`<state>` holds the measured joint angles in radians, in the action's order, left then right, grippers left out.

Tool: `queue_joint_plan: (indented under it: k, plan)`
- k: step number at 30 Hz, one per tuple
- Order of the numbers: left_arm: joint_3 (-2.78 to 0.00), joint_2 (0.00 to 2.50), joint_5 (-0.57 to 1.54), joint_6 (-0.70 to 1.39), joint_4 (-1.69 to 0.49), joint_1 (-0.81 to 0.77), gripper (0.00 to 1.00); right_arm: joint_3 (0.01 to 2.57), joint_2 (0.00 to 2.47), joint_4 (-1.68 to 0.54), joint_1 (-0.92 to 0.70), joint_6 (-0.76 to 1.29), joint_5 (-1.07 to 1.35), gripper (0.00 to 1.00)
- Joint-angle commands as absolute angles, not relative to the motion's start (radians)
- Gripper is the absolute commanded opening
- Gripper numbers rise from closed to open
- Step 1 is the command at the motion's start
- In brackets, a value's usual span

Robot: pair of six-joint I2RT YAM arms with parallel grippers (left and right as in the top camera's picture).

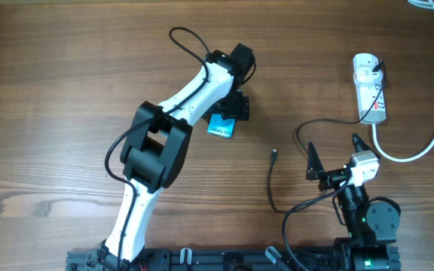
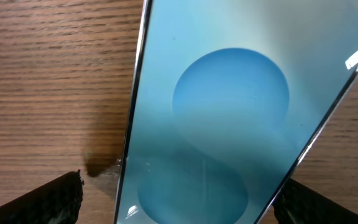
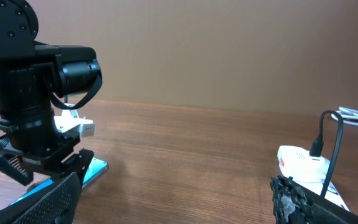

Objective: Plug charger to phone and switch on socket
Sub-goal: 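Lower the left gripper and grasp the phone's bottom edge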

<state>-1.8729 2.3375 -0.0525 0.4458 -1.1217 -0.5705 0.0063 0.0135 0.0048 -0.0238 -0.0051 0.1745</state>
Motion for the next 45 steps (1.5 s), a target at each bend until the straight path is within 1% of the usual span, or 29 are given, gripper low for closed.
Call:
queue_joint_plan:
  k: [1, 4, 6, 12, 22, 24, 25, 28, 30, 33, 39, 45]
  plan:
    - [-1.879, 2.354, -0.124, 0.451, -1.133, -0.568, 1.0, 0.006, 0.007, 0.01, -0.031, 0.003, 0.157, 1.0]
    - [-1.879, 2.354, -0.113, 0.293, -1.105, -0.567, 1.0, 0.006, 0.007, 0.01, -0.031, 0.003, 0.157, 1.0]
    - [-1.879, 2.354, -0.113, 0.24, -1.08, -0.567, 1.0, 0.006, 0.007, 0.01, -0.031, 0.003, 0.157, 1.0]
    - [-1.879, 2.354, -0.113, 0.239, -0.971, -0.567, 1.0, 0.006, 0.007, 0.01, -0.031, 0.003, 0.157, 1.0]
    - [-1.879, 2.354, -0.113, 0.242, -1.025, -0.567, 1.0, 0.006, 0.007, 0.01, -0.031, 0.003, 0.157, 1.0]
    - [-1.879, 2.354, -0.113, 0.242, -1.037, -0.567, 0.87, 0.006, 0.007, 0.01, -0.031, 0.003, 0.157, 1.0]
    - [-1.879, 2.354, -0.113, 0.242, -1.044, -0.567, 0.85, 0.006, 0.007, 0.01, -0.031, 0.003, 0.157, 1.0]
    - [-1.879, 2.354, -0.113, 0.242, -1.047, -0.567, 0.84, 0.006, 0.007, 0.01, -0.031, 0.003, 0.157, 1.0]
    - [-1.879, 2.354, -0.113, 0.242, -1.045, -0.567, 0.79, 0.006, 0.007, 0.01, -0.031, 0.003, 0.157, 1.0]
    - [-1.879, 2.354, -0.113, 0.242, -1.049, -0.567, 0.76, 0.006, 0.007, 0.01, -0.031, 0.003, 0.157, 1.0]
    - [-1.879, 2.354, -0.033, 0.242, -1.052, -0.567, 0.76, 0.006, 0.007, 0.01, -0.031, 0.002, 0.157, 1.0]
    - [-1.879, 2.354, -0.027, 0.243, -1.09, -0.567, 0.7, 0.006, 0.007, 0.01, -0.031, 0.003, 0.157, 1.0]
